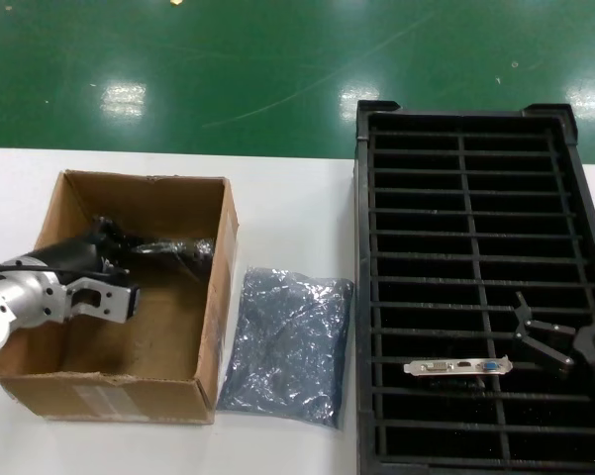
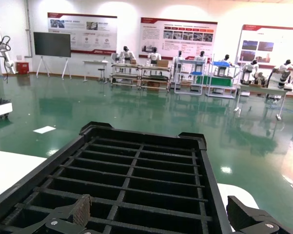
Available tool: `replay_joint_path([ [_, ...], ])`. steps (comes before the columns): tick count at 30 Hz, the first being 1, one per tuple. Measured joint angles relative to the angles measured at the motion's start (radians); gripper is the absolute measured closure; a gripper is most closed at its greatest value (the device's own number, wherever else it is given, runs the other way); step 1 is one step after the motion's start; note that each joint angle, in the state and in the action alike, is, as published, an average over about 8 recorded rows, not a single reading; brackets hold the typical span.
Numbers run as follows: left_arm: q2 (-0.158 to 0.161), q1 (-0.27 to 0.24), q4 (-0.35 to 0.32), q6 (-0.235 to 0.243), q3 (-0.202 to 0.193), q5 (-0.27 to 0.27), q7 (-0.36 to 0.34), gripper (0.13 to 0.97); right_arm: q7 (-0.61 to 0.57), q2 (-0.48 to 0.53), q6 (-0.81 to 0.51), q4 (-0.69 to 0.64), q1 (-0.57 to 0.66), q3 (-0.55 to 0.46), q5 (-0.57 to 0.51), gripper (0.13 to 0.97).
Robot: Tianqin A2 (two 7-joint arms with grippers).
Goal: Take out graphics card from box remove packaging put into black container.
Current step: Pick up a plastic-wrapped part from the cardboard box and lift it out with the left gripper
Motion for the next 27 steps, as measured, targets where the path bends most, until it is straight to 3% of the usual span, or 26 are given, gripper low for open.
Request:
replay_joint_path([
  [7,-0.040,0.042,-0.129,-0.007,-0.016,0.067,-0.093,0.957,0.000,0.000,0.000,0.000,0.000,0.000,0.000,0.129],
  [12,-0.072,0.097,-0.260,-0.011,-0.058,0.149,-0.182,0.957,0.000,0.000,0.000,0.000,0.000,0.000,0.000,0.129],
  [20,-0.119,0.247,-0.521,-0.011,-0.197,0.281,-0.315,0.957,0.000,0.000,0.000,0.000,0.000,0.000,0.000,0.129],
  [27,-0.174,0.411,-0.766,-0.001,-0.338,0.316,-0.393,0.957,0.000,0.000,0.000,0.000,0.000,0.000,0.000,0.129],
])
